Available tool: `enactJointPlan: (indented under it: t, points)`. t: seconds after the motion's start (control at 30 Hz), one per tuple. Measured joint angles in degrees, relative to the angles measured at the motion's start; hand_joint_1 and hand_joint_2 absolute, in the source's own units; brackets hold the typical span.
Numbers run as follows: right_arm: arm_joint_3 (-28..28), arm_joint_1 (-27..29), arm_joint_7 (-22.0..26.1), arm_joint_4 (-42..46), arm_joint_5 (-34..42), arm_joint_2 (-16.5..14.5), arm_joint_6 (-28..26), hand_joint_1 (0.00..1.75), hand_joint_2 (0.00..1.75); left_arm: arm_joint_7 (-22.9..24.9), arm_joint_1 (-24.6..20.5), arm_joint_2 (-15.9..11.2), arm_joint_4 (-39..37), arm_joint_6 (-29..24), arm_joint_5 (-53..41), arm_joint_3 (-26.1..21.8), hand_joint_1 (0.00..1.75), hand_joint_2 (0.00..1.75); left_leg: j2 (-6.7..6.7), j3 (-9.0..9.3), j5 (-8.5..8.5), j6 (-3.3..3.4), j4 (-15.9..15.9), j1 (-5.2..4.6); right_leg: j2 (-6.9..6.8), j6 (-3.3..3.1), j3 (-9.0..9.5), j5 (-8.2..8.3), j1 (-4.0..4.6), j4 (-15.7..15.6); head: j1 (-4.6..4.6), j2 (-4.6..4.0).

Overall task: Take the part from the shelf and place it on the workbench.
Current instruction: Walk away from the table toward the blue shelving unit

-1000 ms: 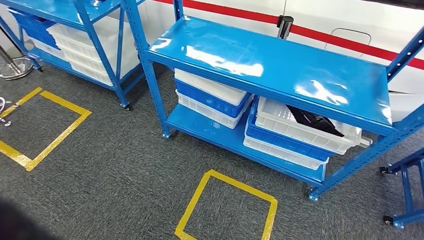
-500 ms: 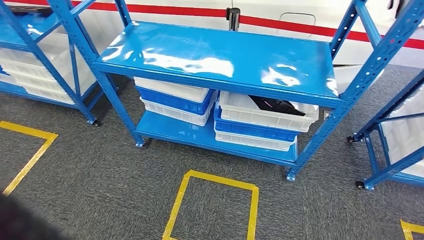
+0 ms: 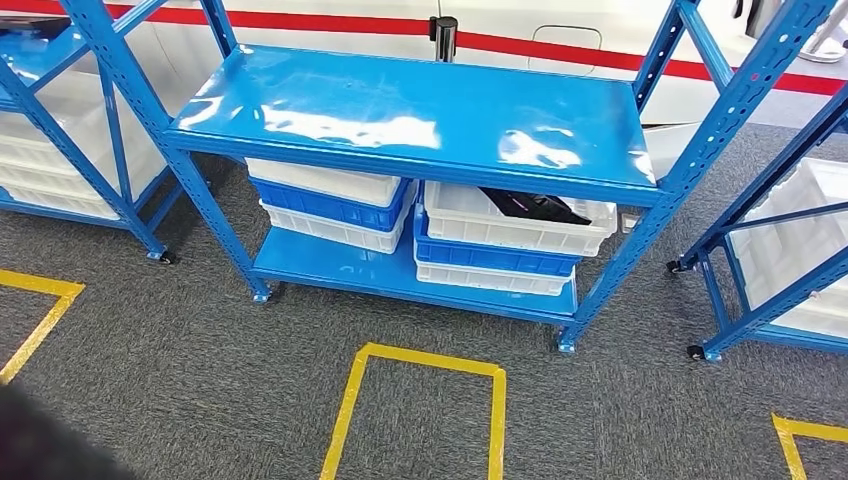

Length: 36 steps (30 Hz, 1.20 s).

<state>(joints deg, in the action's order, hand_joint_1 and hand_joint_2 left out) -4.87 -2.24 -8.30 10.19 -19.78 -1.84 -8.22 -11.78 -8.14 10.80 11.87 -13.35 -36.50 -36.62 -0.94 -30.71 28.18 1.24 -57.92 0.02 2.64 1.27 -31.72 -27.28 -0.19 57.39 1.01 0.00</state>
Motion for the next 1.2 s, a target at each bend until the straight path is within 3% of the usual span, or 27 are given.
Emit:
enactJointPlan:
  t: [0.23, 0.57, 0.7, 0.8, 0.87, 0.97, 1.0, 1.1, 1.13, 1.17, 1.2]
  points:
    - [0.0, 0.0, 0.0, 0.0, -0.1, 0.0, 0.0, 0.0, 0.0, -0.1, 0.0, 0.0, 0.0, 0.0, 0.0, 0.0, 0.0, 1.75, -0.01, -0.2, -0.18, 0.36, 0.0, -0.32, 0.01, 0.4, 0.25, 0.24, -0.37, -0.1, 0.01, 0.0]
    - [0.0, 0.0, 0.1, 0.0, -0.2, 0.0, 0.0, 0.0, 0.0, -0.5, 0.0, 0.0, 0.0, 0.0, 0.0, 0.0, 0.0, 1.75, 0.0, -0.23, -0.16, 0.38, 0.0, -0.2, 0.0, 0.4, -0.09, 0.24, -0.45, -0.1, 0.0, 0.0]
    - [0.0, 0.0, 1.0, 0.0, -0.3, 0.0, 0.1, 0.0, 0.0, -0.6, 0.0, 0.0, 0.0, -0.1, 0.0, 0.1, 0.0, 0.0, 0.0, -0.23, -0.17, 0.37, 0.0, -0.09, 0.0, 0.4, -0.08, 0.24, -0.37, -0.1, 0.02, 0.0]
    - [0.0, 0.0, 1.3, 0.0, -0.2, 0.1, 0.1, 0.0, 0.0, -0.7, 0.0, 0.0, 0.0, -0.3, 0.1, 0.2, 0.0, 0.0, 0.0, -0.23, -0.16, 0.4, -0.1, -0.05, 0.01, 0.45, 0.04, 0.29, -0.41, -0.1, 0.02, 0.0]
    - [-0.2, 0.0, 1.3, 0.0, -0.1, 0.1, 0.2, 0.0, 0.0, -0.7, -0.1, 0.0, 0.0, -0.4, 0.1, 0.4, 0.0, 0.0, 0.04, -0.28, -0.18, 0.78, -0.2, -0.08, 0.19, 0.83, 0.14, 0.54, -0.89, -0.4, 0.05, 0.0]
    - [-0.5, 0.0, 1.3, 0.0, -0.1, 0.2, 0.2, 0.0, 0.0, -0.7, -0.1, 0.0, 0.0, -0.5, 0.2, 0.6, 0.0, 0.0, 0.94, 0.3, -1.02, 1.62, 1.2, 0.52, -0.27, 1.22, -0.53, 0.19, -0.79, 0.3, -0.07, 0.0]
    - [-0.5, 0.0, 1.3, 0.0, -0.1, 0.3, 0.2, 0.0, 0.0, -0.7, -0.2, 0.0, 0.0, -0.5, 0.2, 0.6, 0.0, 0.0, 1.45, 0.54, -1.32, 1.82, 1.8, 0.77, -0.8, 1.06, -1.57, -0.83, -0.7, 2.3, -0.15, 0.0]
    - [-0.6, 0.0, 1.5, 0.0, -0.1, 0.5, 0.2, 0.0, 0.0, -0.7, -0.2, 0.0, 0.0, -0.5, 0.3, 0.6, 0.0, 0.0, 3.13, 0.55, -1.45, 1.94, 2.1, 1.02, -1.81, 0.78, -7.12, -5.3, -1.01, 13.2, -0.22, 0.0]
    - [-0.6, 0.1, 1.6, 0.0, -0.1, 0.6, 0.2, 0.0, 0.0, -0.7, -0.2, 0.0, 0.0, -0.6, 0.4, 0.6, 0.0, 0.0, 3.72, 0.51, -1.4, 1.82, 2.1, 1.09, -1.91, 1.12, -8.24, -5.84, -1.22, 15.4, -0.21, 0.0]
    - [-0.6, 0.2, 1.8, 0.0, -0.2, 0.7, 0.2, 0.0, 0.0, -0.7, -0.2, 0.0, 0.0, -0.6, 0.4, 0.6, 0.0, 0.0, 4.27, 0.5, -1.32, 1.59, 2.0, 1.25, -2.1, 1.72, -8.22, -5.45, -1.49, 15.4, -0.21, 0.0]
    - [-0.6, 0.3, 1.8, 0.0, -0.3, 0.8, 0.2, 0.0, 0.0, -0.6, -0.2, 0.0, 0.0, -0.6, 0.4, 0.6, 0.0, 0.0, 4.82, 0.54, -1.16, 1.22, 1.9, 1.51, -2.56, 2.56, -6.91, -4.25, -1.81, 13.0, -0.21, 0.0]
